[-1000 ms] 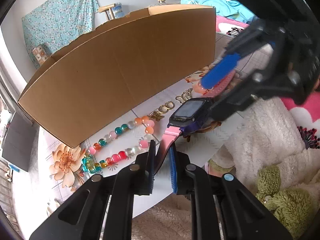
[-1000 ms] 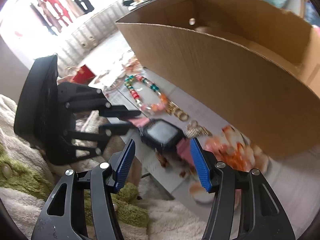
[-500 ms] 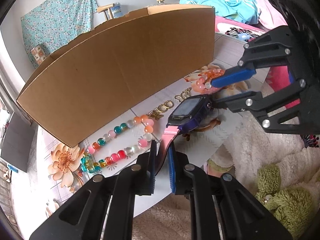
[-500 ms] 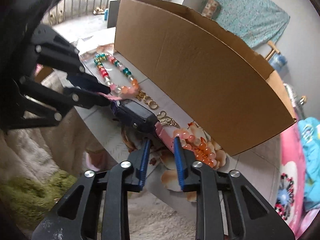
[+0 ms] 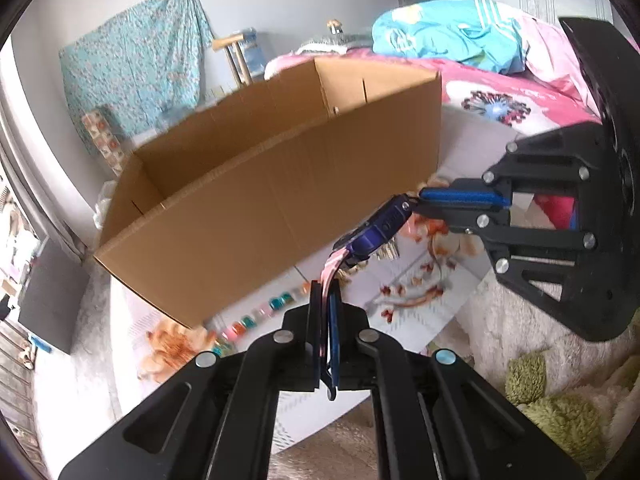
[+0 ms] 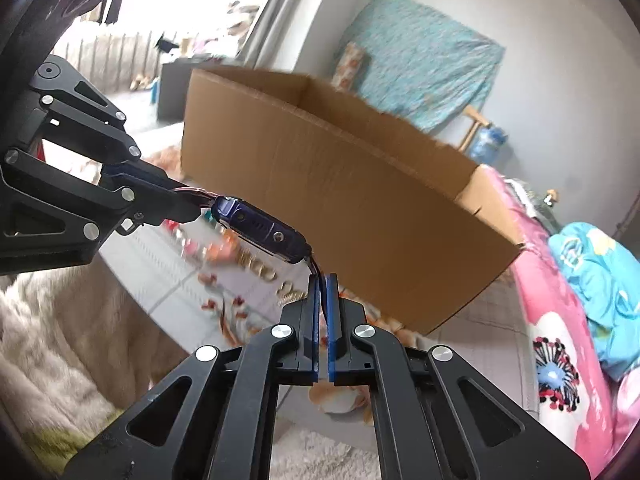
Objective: Organize jewelry
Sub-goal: 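Lift the pink watch with both grippers over the cardboard box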
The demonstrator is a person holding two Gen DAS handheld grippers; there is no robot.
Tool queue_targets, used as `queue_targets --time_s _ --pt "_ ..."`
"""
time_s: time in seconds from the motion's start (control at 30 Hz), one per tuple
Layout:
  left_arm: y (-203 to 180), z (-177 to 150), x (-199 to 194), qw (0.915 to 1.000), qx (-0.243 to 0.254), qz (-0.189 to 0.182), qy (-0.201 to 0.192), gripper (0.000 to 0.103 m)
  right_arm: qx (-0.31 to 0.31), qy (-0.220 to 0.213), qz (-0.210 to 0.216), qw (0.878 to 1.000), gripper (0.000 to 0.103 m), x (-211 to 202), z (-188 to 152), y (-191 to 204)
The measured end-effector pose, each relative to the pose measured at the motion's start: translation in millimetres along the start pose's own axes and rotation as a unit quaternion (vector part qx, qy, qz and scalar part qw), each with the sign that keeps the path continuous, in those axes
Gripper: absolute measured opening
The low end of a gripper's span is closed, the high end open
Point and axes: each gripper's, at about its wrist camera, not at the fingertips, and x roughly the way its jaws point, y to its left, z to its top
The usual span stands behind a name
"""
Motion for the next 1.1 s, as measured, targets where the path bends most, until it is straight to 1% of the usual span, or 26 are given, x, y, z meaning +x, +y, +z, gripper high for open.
queue_targets --time_s 0.07,0.17,0.23,0.3,0.37,0.43,0.53,0.57,0.63,0.67,0.7,0.73,0.8,0.83,0.87,0.9,0.93,1.0,1.03,1.07,1.1 --pt "1 8 -8 1.0000 0.001 0.004 -0.007 0.003 0.009 -0.017 -0.009 1.000 0.001 -10 3 -7" --pt "7 25 -27 0.9997 -0.001 -0.002 -0.025 0.003 0.027 -0.035 -0.019 0.999 0.001 -23 16 -23" --pt "14 40 -42 0.9988 0.001 -0.004 -0.048 0.003 0.033 -0.048 -0.031 0.998 0.001 -28 29 -33" --pt "23 57 -55 0.9974 -0.001 -0.007 -0.071 0.003 0.038 -0.069 -0.049 0.996 0.001 -36 49 -44" --pt "33 71 -64 0.9961 -0.004 -0.008 -0.088 0.003 0.040 -0.084 -0.058 0.994 0.001 -39 71 -53" --pt "47 88 -67 0.9948 -0.011 -0.005 -0.101 0.003 0.042 -0.088 -0.052 0.994 0.001 -35 87 -64" --pt "71 114 -56 0.9949 -0.027 -0.003 -0.097 0.003 0.052 -0.075 -0.007 0.996 0.001 -13 119 -89" --pt "78 121 -49 0.9954 -0.033 -0.007 -0.089 0.003 0.059 -0.057 0.023 0.996 0.001 -2 129 -105" --pt "99 135 -25 0.9960 -0.059 -0.034 -0.057 0.003 0.068 -0.022 0.062 0.995 0.001 22 142 -121" --pt "113 142 -7 0.9950 -0.079 -0.053 -0.033 0.003 0.075 0.010 0.089 0.993 0.001 41 150 -130" --pt "122 145 8 0.9940 -0.088 -0.063 -0.012 0.003 0.084 0.041 0.115 0.989 0.001 62 156 -138" --pt "127 147 20 0.9931 -0.095 -0.068 0.004 0.003 0.088 0.064 0.130 0.985 0.001 71 157 -138" --pt "141 148 52 0.9896 -0.109 -0.080 0.050 0.003 0.106 0.134 0.170 0.970 0.001 114 163 -147" --pt "145 149 66 0.9881 -0.111 -0.078 0.073 0.003 0.114 0.160 0.183 0.963 0.001 129 163 -149" --pt "146 149 77 0.9866 -0.111 -0.078 0.090 0.003 0.124 0.194 0.199 0.953 0.001 150 162 -150" --pt "147 148 90 0.9842 -0.111 -0.080 0.112 0.003 0.125 0.222 0.205 0.945 0.001 168 161 -148" --pt "150 149 103 0.9811 -0.113 -0.083 0.134 0.003 0.120 0.237 0.206 0.942 0.001 174 163 -144" --pt "151 145 125 0.9750 -0.112 -0.090 0.170 0.003 0.115 0.276 0.206 0.932 0.001 199 163 -137" --pt "152 144 134 0.9715 -0.115 -0.091 0.186 0.005 0.112 0.290 0.204 0.928 0.001 206 160 -131" --pt "152 144 142 0.9687 -0.116 -0.091 0.199 0.005 0.111 0.301 0.202 0.925 0.006 218 162 -133" --pt "153 142 149 0.9678 -0.110 -0.089 0.208 0.007 0.112 0.313 0.204 0.921 0.008 231 163 -134"
